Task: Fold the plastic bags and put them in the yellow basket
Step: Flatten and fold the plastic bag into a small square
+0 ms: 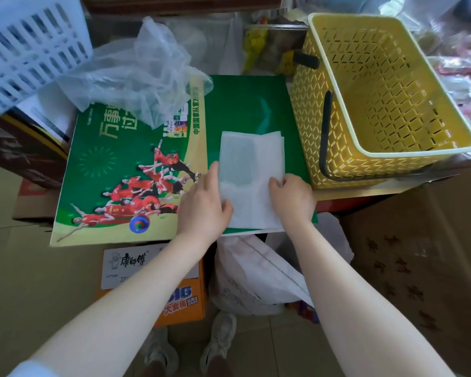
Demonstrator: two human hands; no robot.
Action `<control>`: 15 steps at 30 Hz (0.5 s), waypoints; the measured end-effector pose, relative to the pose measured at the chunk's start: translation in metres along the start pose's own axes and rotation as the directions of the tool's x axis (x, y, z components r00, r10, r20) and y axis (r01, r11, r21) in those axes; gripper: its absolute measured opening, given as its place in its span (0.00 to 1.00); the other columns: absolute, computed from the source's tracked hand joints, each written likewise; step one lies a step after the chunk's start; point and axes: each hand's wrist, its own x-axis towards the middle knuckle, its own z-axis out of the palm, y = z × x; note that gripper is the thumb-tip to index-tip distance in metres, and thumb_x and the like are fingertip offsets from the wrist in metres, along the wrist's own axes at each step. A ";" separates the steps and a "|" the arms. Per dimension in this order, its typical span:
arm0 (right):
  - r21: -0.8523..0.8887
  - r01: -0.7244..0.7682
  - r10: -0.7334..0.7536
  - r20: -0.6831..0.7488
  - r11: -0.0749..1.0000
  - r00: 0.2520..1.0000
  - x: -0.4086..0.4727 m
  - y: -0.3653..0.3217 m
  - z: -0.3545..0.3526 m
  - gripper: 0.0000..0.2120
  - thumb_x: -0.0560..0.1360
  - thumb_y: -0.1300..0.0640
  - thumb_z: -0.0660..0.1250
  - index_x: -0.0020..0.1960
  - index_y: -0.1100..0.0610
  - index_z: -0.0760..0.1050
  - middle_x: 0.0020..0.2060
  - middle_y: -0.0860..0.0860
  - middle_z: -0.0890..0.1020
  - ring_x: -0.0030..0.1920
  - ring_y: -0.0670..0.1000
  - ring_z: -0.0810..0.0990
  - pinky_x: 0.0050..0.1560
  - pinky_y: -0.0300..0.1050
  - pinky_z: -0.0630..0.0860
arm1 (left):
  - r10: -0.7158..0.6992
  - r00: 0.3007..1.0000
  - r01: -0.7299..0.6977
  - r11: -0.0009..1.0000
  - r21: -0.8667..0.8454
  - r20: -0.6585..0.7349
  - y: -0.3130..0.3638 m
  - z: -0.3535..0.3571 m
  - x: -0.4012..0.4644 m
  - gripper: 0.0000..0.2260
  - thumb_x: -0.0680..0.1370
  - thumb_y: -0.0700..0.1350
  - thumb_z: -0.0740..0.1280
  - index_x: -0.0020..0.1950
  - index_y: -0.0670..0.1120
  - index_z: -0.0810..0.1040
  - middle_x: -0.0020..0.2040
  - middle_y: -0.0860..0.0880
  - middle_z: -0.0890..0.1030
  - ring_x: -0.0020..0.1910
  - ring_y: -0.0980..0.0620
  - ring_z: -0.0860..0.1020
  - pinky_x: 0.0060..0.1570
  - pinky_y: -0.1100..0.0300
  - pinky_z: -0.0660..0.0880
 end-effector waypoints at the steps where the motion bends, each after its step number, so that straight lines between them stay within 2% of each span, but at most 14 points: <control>1: 0.006 0.006 -0.006 -0.013 1.000 1.000 0.000 0.001 0.001 0.19 0.77 0.54 0.57 0.29 0.56 0.57 0.27 0.51 0.63 0.37 0.55 0.68 0.37 0.45 0.62 | 0.054 0.998 -0.054 0.997 0.053 0.019 0.002 0.001 0.003 0.30 0.74 0.40 0.63 0.74 0.42 0.56 0.64 0.41 0.70 0.61 0.41 0.70 0.58 0.49 0.67; 2: 0.012 0.009 -0.009 -0.023 1.000 1.000 0.001 0.001 0.001 0.19 0.77 0.55 0.57 0.29 0.56 0.58 0.27 0.51 0.63 0.36 0.56 0.69 0.36 0.45 0.62 | 0.140 0.989 -0.143 0.985 0.095 0.043 0.003 0.002 0.005 0.29 0.73 0.37 0.61 0.74 0.42 0.57 0.71 0.41 0.64 0.68 0.41 0.64 0.67 0.50 0.60; 3: 0.012 0.009 -0.008 -0.030 1.000 1.000 0.002 0.001 0.001 0.18 0.77 0.55 0.57 0.30 0.57 0.60 0.28 0.51 0.65 0.37 0.57 0.70 0.36 0.45 0.62 | 0.247 0.966 -0.254 0.960 0.121 0.074 0.004 0.004 0.008 0.27 0.73 0.35 0.59 0.73 0.41 0.60 0.73 0.40 0.60 0.72 0.41 0.59 0.71 0.52 0.51; 5: -0.011 0.003 -0.003 -0.037 1.000 0.999 0.006 0.002 -0.001 0.13 0.78 0.55 0.56 0.38 0.61 0.68 0.34 0.54 0.71 0.41 0.58 0.74 0.36 0.45 0.64 | 0.385 0.913 -0.403 0.902 0.156 0.137 0.003 0.010 0.012 0.24 0.74 0.37 0.53 0.71 0.40 0.65 0.74 0.39 0.58 0.74 0.41 0.56 0.71 0.54 0.42; 6: -0.032 0.000 -0.001 -0.041 0.999 0.999 0.007 0.002 -0.003 0.11 0.78 0.54 0.56 0.45 0.62 0.70 0.39 0.56 0.74 0.42 0.58 0.75 0.37 0.45 0.65 | 0.379 0.907 -0.408 0.900 0.157 0.185 0.001 0.013 0.013 0.24 0.75 0.41 0.50 0.72 0.41 0.64 0.75 0.41 0.56 0.74 0.43 0.53 0.70 0.56 0.39; 8: -0.062 -0.014 0.012 -0.041 0.998 0.999 0.007 0.001 -0.007 0.12 0.79 0.54 0.57 0.56 0.62 0.68 0.46 0.57 0.77 0.43 0.58 0.76 0.37 0.45 0.68 | 0.318 0.919 -0.360 0.917 0.171 0.232 -0.005 0.017 0.015 0.28 0.76 0.52 0.43 0.73 0.44 0.61 0.76 0.44 0.54 0.75 0.47 0.51 0.70 0.59 0.36; 11: -0.125 -0.010 0.005 -0.043 0.992 0.999 0.006 0.000 -0.008 0.18 0.79 0.54 0.58 0.65 0.60 0.62 0.52 0.58 0.78 0.49 0.60 0.78 0.38 0.47 0.71 | 0.263 0.934 -0.320 0.918 0.233 0.243 -0.009 0.019 0.017 0.36 0.72 0.62 0.38 0.72 0.44 0.60 0.77 0.46 0.51 0.75 0.48 0.49 0.70 0.57 0.38; 12: -0.173 0.031 -0.045 -0.076 0.984 0.996 0.005 0.001 -0.007 0.20 0.78 0.55 0.59 0.67 0.60 0.61 0.56 0.58 0.76 0.52 0.60 0.77 0.40 0.48 0.72 | 0.249 0.933 -0.314 0.915 0.252 0.260 -0.008 0.019 0.017 0.38 0.71 0.64 0.37 0.73 0.44 0.58 0.77 0.45 0.49 0.75 0.48 0.47 0.70 0.56 0.38; 13: -0.246 0.125 -0.162 -0.137 0.961 0.977 0.003 0.004 -0.005 0.21 0.77 0.57 0.61 0.67 0.60 0.62 0.59 0.58 0.74 0.55 0.60 0.75 0.44 0.50 0.73 | 0.237 0.932 -0.311 0.912 0.268 0.273 -0.008 0.019 0.016 0.39 0.71 0.65 0.37 0.75 0.44 0.55 0.77 0.45 0.47 0.75 0.48 0.45 0.71 0.56 0.37; 15: -0.383 0.384 -0.480 -0.196 0.840 0.855 0.001 0.012 0.004 0.19 0.73 0.63 0.61 0.64 0.62 0.69 0.62 0.61 0.73 0.59 0.61 0.74 0.51 0.52 0.76 | 0.229 0.933 -0.308 0.908 0.285 0.277 -0.008 0.020 0.015 0.40 0.70 0.65 0.36 0.76 0.43 0.49 0.77 0.44 0.44 0.75 0.48 0.43 0.70 0.56 0.36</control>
